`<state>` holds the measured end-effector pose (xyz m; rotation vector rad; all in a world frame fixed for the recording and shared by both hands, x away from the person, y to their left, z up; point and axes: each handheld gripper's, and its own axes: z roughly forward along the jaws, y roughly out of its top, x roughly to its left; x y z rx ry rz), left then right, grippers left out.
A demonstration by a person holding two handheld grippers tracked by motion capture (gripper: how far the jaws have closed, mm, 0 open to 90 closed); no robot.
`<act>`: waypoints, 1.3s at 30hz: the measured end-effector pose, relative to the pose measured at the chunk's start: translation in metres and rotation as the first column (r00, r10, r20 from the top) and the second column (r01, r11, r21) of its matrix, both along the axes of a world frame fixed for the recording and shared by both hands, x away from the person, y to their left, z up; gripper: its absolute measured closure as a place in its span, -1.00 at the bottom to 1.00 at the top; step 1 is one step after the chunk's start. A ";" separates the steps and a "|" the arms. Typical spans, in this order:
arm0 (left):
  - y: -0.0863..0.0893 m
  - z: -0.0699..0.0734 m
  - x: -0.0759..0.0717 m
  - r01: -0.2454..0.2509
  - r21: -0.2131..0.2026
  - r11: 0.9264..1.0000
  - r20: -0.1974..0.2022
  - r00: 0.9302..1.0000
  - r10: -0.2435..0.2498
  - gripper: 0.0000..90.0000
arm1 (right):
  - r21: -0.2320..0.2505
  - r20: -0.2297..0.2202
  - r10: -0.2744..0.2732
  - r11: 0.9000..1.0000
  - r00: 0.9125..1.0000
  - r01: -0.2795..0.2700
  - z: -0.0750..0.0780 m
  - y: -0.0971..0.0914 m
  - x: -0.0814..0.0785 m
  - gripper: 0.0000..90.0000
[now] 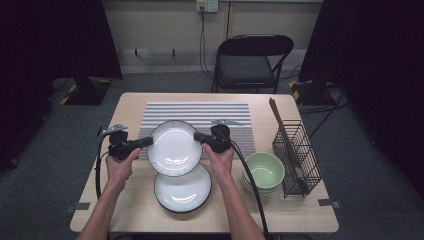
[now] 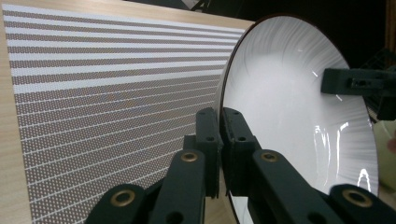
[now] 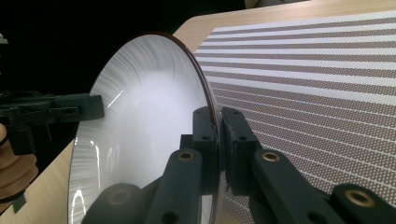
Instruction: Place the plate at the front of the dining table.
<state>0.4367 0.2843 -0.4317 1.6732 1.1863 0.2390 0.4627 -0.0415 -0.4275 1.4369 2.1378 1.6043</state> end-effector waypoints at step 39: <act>0.001 0.005 0.063 -0.034 -0.006 0.999 -0.033 0.999 0.034 0.92 | -0.029 -0.010 -0.021 0.999 1.000 0.021 0.011 0.007 0.061 0.89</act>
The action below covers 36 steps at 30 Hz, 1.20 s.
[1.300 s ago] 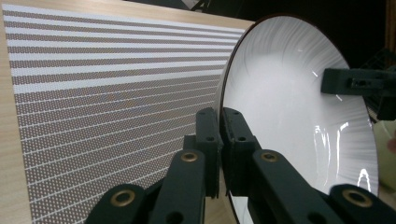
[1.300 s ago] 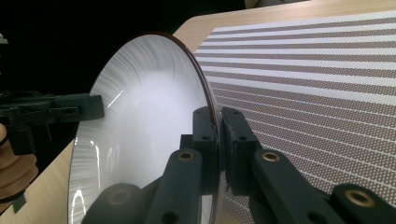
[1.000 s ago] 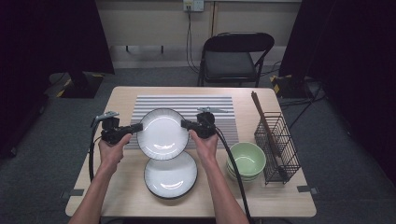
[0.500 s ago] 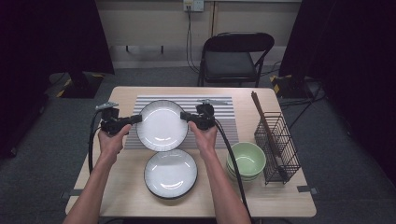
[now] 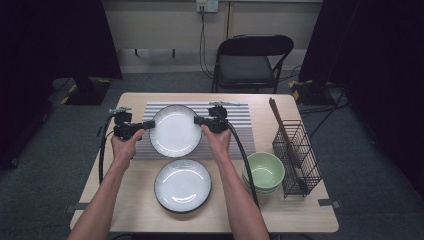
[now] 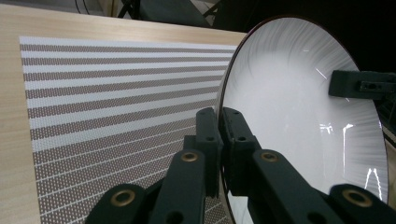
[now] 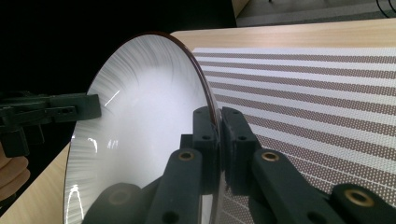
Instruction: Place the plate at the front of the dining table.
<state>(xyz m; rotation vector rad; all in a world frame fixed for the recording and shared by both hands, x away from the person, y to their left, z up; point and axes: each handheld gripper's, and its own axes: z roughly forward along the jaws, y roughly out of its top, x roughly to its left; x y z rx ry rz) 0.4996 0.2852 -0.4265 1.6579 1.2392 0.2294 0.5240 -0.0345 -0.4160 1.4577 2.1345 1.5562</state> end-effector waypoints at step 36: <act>0.013 -0.024 -0.011 -0.017 0.010 1.000 -0.033 0.999 0.017 0.65 | -0.011 -0.109 -0.090 0.996 0.990 0.089 -0.020 0.001 0.032 0.87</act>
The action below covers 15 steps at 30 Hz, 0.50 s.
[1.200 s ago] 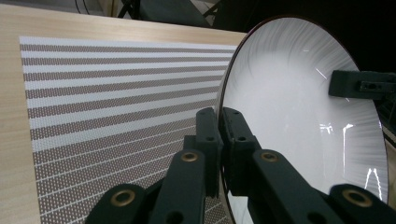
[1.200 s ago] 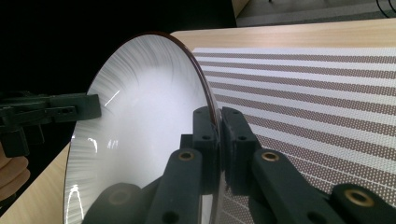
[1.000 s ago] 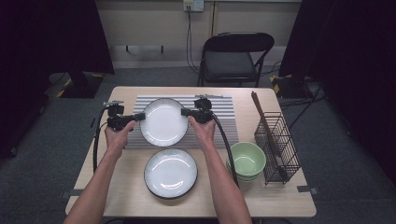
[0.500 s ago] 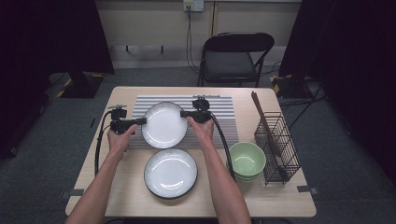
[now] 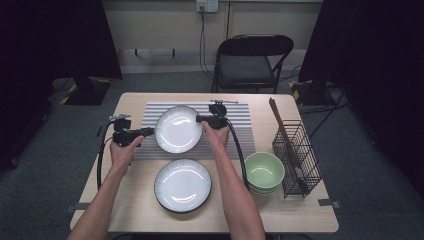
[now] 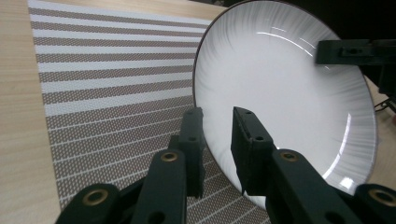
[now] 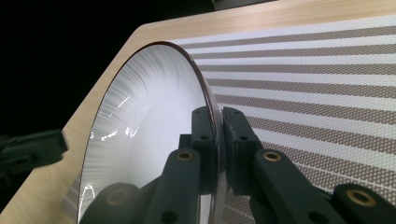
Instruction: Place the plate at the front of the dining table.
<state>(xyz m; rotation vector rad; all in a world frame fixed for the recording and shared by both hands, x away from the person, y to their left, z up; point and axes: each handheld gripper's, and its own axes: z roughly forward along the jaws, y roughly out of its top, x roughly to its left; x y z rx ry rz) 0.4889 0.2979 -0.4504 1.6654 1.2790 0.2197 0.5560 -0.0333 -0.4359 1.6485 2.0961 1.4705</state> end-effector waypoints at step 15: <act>0.007 0.000 -0.044 0.029 0.075 0.997 0.037 0.999 -0.032 0.59 | 0.024 -0.037 -0.126 0.992 0.991 0.127 -0.012 -0.001 0.025 0.86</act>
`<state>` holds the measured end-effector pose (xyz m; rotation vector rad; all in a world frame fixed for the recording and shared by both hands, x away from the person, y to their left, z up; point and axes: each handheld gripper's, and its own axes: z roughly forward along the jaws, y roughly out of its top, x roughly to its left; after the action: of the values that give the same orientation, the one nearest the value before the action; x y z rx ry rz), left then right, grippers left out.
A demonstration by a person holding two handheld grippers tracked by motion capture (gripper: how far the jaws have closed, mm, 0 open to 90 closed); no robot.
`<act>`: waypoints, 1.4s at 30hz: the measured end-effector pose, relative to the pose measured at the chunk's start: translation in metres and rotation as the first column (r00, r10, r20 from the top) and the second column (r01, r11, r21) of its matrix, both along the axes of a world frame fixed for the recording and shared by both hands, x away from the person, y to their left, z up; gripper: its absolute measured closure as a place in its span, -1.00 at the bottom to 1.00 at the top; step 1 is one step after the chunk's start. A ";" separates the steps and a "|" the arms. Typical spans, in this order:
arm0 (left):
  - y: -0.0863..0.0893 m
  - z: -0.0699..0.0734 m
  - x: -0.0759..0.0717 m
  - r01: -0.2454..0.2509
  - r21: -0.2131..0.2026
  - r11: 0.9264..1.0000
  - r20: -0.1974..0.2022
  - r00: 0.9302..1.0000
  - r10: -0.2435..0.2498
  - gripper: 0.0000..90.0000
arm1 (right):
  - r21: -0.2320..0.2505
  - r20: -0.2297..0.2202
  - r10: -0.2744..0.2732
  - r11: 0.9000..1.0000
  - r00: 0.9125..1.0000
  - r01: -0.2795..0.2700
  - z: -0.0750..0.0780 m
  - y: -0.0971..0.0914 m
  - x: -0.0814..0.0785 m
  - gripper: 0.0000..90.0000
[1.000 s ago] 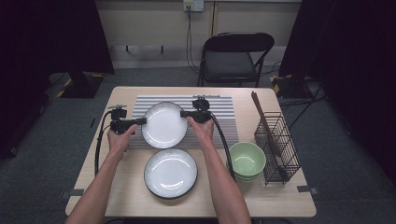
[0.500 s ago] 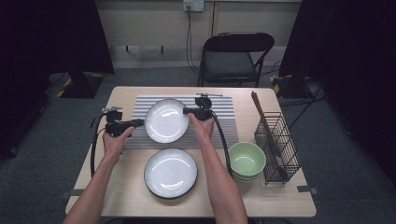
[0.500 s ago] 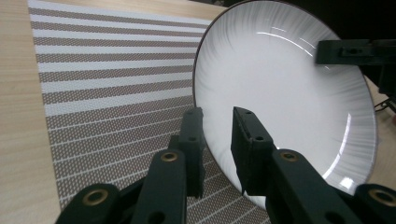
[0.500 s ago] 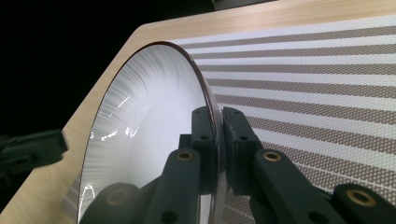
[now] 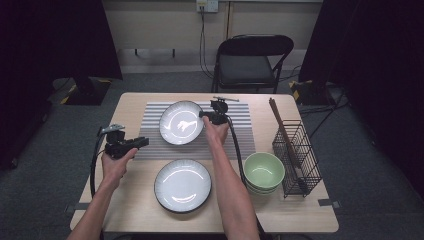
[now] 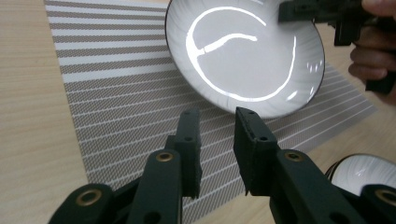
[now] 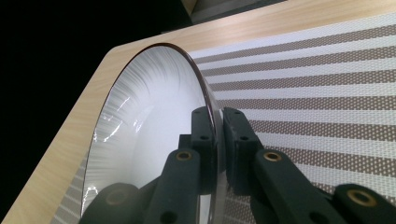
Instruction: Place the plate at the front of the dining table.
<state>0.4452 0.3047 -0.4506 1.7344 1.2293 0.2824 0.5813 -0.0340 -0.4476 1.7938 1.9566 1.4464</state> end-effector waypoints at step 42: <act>0.003 -0.002 -0.026 0.010 -0.007 1.000 0.039 0.999 -0.010 0.58 | -0.112 -0.056 -0.160 0.982 0.986 0.153 -0.033 -0.021 -0.003 0.88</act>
<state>0.4190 0.3081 -0.4526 1.7206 1.1919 0.3040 0.5787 -0.0553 -0.4809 1.9206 1.8367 1.2258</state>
